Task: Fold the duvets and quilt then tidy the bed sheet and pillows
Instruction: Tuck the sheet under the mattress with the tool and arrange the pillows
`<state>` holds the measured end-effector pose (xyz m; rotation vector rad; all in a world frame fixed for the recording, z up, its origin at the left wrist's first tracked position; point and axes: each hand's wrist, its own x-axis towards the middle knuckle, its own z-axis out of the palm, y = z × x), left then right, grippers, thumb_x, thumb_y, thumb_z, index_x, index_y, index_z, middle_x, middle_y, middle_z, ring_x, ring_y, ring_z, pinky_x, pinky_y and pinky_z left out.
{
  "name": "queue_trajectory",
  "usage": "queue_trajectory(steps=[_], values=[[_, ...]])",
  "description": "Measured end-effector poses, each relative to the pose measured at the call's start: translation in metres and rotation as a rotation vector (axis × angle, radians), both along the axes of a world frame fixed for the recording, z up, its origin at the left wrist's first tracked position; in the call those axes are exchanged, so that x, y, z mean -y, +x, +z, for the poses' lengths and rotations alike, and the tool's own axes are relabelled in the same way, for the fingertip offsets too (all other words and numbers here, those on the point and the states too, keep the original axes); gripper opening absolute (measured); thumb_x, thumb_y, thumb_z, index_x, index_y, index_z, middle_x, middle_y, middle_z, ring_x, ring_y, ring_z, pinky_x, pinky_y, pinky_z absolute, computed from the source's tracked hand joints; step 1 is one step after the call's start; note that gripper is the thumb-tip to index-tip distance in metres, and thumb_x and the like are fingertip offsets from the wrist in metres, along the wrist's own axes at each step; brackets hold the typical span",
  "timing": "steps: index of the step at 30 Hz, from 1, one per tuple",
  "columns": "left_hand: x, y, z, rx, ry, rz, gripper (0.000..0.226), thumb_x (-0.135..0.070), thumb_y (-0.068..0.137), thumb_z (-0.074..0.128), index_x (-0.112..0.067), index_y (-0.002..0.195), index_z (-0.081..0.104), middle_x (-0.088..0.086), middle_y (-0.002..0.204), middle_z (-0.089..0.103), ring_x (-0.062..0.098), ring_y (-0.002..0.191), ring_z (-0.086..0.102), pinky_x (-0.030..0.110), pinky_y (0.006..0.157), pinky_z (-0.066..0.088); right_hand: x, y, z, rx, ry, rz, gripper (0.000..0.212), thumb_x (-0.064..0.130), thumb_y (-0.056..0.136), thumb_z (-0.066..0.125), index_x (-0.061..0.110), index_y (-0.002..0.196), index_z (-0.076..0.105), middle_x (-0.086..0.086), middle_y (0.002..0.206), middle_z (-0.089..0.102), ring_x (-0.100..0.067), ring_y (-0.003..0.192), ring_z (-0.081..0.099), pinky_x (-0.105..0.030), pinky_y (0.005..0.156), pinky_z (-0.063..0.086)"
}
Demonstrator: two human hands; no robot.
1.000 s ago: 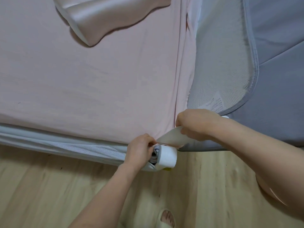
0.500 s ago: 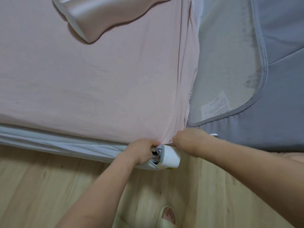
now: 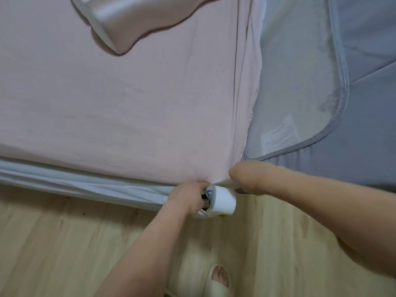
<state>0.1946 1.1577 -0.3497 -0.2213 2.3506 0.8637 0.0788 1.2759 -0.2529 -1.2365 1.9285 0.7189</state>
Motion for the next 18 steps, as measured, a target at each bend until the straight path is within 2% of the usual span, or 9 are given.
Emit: queue_trajectory(steps=[3, 5, 6, 8, 10, 11, 14, 16, 18], values=[[0.0, 0.016, 0.002, -0.087, -0.028, 0.084, 0.055, -0.008, 0.083, 0.048, -0.03, 0.133, 0.051, -0.003, 0.131, 0.059, 0.023, 0.119, 0.053, 0.033, 0.093, 0.046, 0.001, 0.004, 0.015, -0.026, 0.004, -0.013, 0.019, 0.018, 0.097, 0.053, 0.006, 0.11, 0.056, -0.009, 0.112, 0.06, -0.027, 0.103, 0.061, -0.026, 0.068, 0.038], [0.013, 0.031, 0.003, -0.178, -0.186, 0.135, 0.049, -0.008, 0.086, 0.045, -0.028, 0.129, 0.055, 0.001, 0.126, 0.06, 0.024, 0.117, 0.053, 0.035, 0.091, 0.046, 0.004, 0.006, 0.027, -0.026, -0.057, -0.002, 0.014, 0.02, 0.096, 0.054, 0.009, 0.088, 0.054, -0.009, 0.094, 0.057, -0.029, 0.098, 0.061, -0.027, 0.069, 0.04], [0.02, 0.037, 0.002, -0.19, -0.217, 0.112, 0.05, -0.007, 0.086, 0.044, -0.026, 0.131, 0.054, 0.001, 0.13, 0.058, 0.023, 0.12, 0.051, 0.036, 0.093, 0.046, 0.005, 0.007, 0.03, -0.023, -0.08, -0.004, 0.025, 0.019, 0.095, 0.054, 0.012, 0.073, 0.044, -0.007, 0.081, 0.05, -0.029, 0.091, 0.06, -0.028, 0.069, 0.042], [0.028, 0.045, 0.004, -0.164, -0.201, 0.042, 0.055, -0.006, 0.087, 0.043, -0.023, 0.139, 0.047, -0.001, 0.139, 0.049, 0.021, 0.128, 0.043, 0.035, 0.102, 0.04, 0.013, 0.013, 0.033, -0.013, -0.1, -0.016, 0.037, 0.011, 0.095, 0.05, 0.015, 0.064, 0.03, -0.005, 0.074, 0.04, -0.028, 0.082, 0.055, -0.028, 0.067, 0.042], [0.031, 0.043, 0.007, -0.167, -0.259, -0.052, 0.054, -0.008, 0.089, 0.043, -0.019, 0.142, 0.043, 0.001, 0.141, 0.044, 0.022, 0.129, 0.039, 0.032, 0.105, 0.035, 0.023, 0.017, 0.035, -0.028, -0.113, -0.014, 0.021, 0.005, 0.093, 0.047, 0.009, 0.073, 0.042, -0.011, 0.084, 0.049, -0.029, 0.083, 0.055, -0.028, 0.066, 0.04], [0.032, 0.04, 0.006, -0.18, -0.292, -0.085, 0.052, -0.01, 0.09, 0.043, -0.018, 0.141, 0.042, 0.003, 0.139, 0.044, 0.023, 0.127, 0.039, 0.031, 0.106, 0.033, 0.026, 0.019, 0.036, -0.037, -0.129, 0.0, 0.008, 0.003, 0.092, 0.047, 0.005, 0.085, 0.051, -0.014, 0.095, 0.055, -0.031, 0.088, 0.058, -0.029, 0.067, 0.041], [0.034, 0.039, -0.002, -0.208, -0.346, -0.109, 0.055, -0.011, 0.09, 0.043, -0.021, 0.143, 0.036, 0.001, 0.138, 0.04, 0.022, 0.129, 0.036, 0.03, 0.107, 0.027, 0.032, 0.023, 0.036, -0.056, -0.111, 0.024, 0.02, 0.002, 0.093, 0.046, 0.003, 0.11, 0.055, -0.015, 0.114, 0.057, -0.032, 0.101, 0.059, -0.032, 0.069, 0.041], [0.037, 0.041, -0.009, -0.196, -0.336, -0.109, 0.06, -0.01, 0.09, 0.043, -0.025, 0.147, 0.029, -0.003, 0.143, 0.035, 0.02, 0.132, 0.033, 0.031, 0.109, 0.026, 0.034, 0.03, 0.034, -0.072, -0.108, 0.035, 0.023, 0.001, 0.093, 0.045, 0.003, 0.114, 0.054, -0.015, 0.117, 0.056, -0.032, 0.104, 0.059, -0.033, 0.071, 0.041], [0.037, 0.042, -0.014, -0.205, -0.293, -0.037, 0.059, -0.008, 0.088, 0.044, -0.028, 0.143, 0.034, -0.005, 0.141, 0.038, 0.02, 0.129, 0.036, 0.031, 0.108, 0.029, 0.036, 0.038, 0.028, -0.068, -0.112, 0.02, 0.024, -0.001, 0.092, 0.046, 0.003, 0.114, 0.056, -0.015, 0.118, 0.057, -0.033, 0.105, 0.059, -0.034, 0.072, 0.042]])
